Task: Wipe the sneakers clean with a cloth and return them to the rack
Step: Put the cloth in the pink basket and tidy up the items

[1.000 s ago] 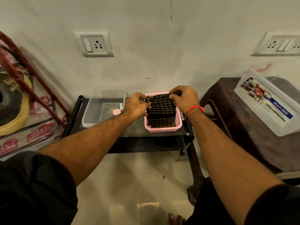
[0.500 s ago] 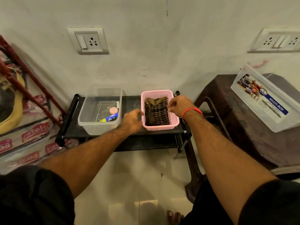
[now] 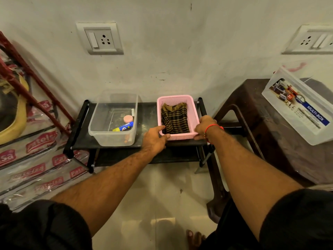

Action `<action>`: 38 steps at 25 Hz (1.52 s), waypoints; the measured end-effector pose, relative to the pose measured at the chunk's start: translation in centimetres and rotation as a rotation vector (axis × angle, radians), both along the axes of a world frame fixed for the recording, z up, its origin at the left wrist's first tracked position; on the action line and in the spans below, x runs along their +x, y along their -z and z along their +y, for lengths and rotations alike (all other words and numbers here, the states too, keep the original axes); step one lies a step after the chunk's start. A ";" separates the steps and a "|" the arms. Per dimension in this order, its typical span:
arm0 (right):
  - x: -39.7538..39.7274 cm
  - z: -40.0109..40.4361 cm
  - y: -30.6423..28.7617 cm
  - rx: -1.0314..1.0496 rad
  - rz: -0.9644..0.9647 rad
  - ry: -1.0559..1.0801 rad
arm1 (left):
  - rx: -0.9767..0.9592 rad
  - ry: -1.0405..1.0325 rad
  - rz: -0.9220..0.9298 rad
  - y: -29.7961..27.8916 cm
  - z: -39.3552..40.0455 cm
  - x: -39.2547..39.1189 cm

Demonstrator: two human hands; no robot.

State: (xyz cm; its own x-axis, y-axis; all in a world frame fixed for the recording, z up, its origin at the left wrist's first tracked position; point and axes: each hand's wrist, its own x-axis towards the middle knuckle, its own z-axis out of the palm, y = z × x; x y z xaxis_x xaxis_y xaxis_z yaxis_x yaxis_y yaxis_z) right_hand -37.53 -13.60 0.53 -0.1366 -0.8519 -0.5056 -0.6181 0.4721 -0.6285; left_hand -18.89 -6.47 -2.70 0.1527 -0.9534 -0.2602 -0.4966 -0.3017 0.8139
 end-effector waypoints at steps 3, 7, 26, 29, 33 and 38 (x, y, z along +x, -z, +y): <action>0.9 0.1 -0.5 0.007 -0.136 0.031 | -0.015 -0.058 -0.011 0.3 0.0 1.1; 1.8 0.8 -0.1 0.081 -0.180 -0.007 | 0.056 -0.027 -0.058 1.1 0.1 2.6; 3.5 11.5 -5.3 -0.266 0.180 -0.521 | -0.344 0.123 -0.362 -5.4 14.1 9.3; 3.7 16.2 -5.4 -0.299 0.178 -0.629 | -0.329 0.153 -0.501 -6.6 16.4 9.0; 1.7 20.5 -6.7 -0.331 0.158 -0.630 | -0.378 0.125 -0.572 -9.5 17.9 6.4; -1.5 24.3 -8.5 -0.416 0.190 -0.499 | -0.442 0.155 -0.606 -12.5 20.0 3.0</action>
State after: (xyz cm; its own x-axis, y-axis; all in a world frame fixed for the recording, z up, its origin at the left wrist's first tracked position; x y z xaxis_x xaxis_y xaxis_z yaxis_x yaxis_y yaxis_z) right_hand -39.05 10.74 9.05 0.2690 -0.9545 -0.1284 -0.8173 -0.1557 -0.5548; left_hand -15.93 13.57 9.79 0.0034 -0.9715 0.2370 -0.9049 0.0978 0.4142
